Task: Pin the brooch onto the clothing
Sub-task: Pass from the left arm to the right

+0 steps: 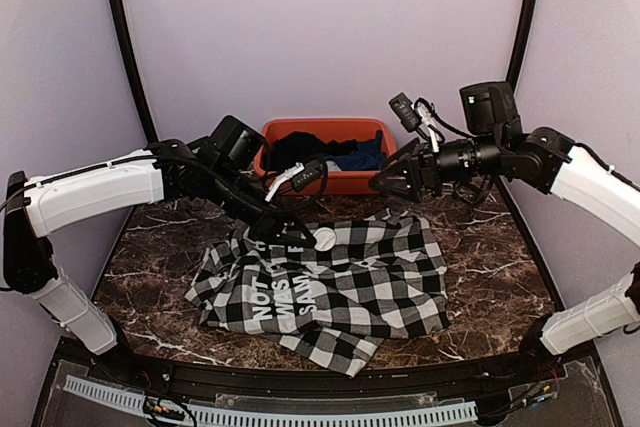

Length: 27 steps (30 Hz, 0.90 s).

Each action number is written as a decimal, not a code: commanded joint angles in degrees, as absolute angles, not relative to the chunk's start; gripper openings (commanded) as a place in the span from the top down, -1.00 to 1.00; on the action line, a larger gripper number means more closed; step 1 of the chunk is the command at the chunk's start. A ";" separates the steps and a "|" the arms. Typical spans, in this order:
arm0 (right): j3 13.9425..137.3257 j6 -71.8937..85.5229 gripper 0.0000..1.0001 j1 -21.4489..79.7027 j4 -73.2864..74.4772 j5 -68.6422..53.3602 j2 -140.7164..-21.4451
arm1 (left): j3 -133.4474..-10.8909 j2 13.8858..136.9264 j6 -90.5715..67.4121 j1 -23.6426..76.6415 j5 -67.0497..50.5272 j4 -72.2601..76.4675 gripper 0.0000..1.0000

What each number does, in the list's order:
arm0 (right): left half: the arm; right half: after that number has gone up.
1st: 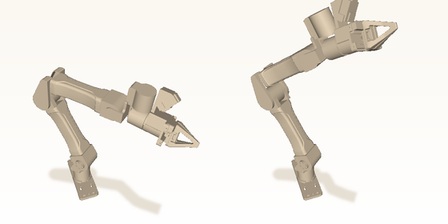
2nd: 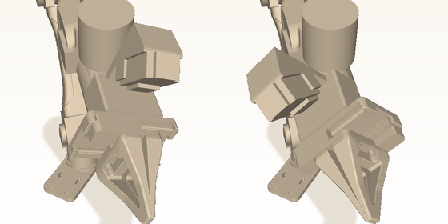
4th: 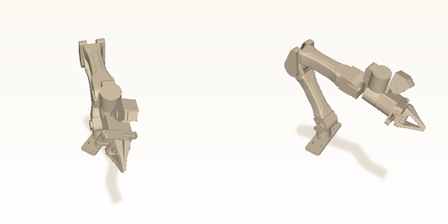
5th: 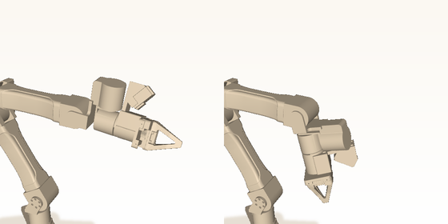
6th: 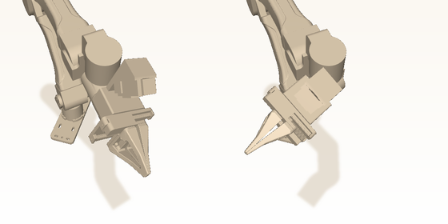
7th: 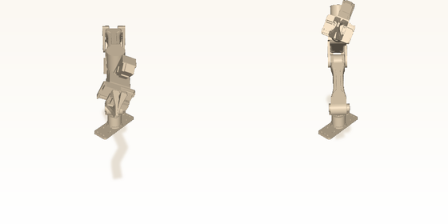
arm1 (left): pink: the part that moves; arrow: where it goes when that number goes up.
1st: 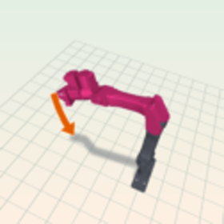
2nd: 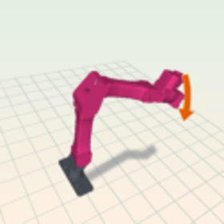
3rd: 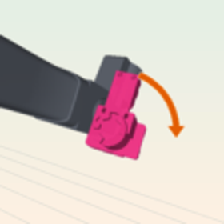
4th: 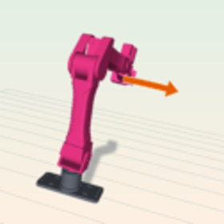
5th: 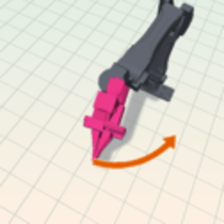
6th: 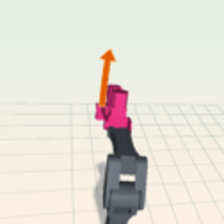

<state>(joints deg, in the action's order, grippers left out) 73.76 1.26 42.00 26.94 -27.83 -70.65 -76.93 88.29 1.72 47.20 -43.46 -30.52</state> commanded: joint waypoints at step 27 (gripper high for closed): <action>68.38 5.30 -0.05 47.00 12.84 -49.92 -83.69 | -73.74 86.34 0.33 47.29 -53.38 -24.97 0.99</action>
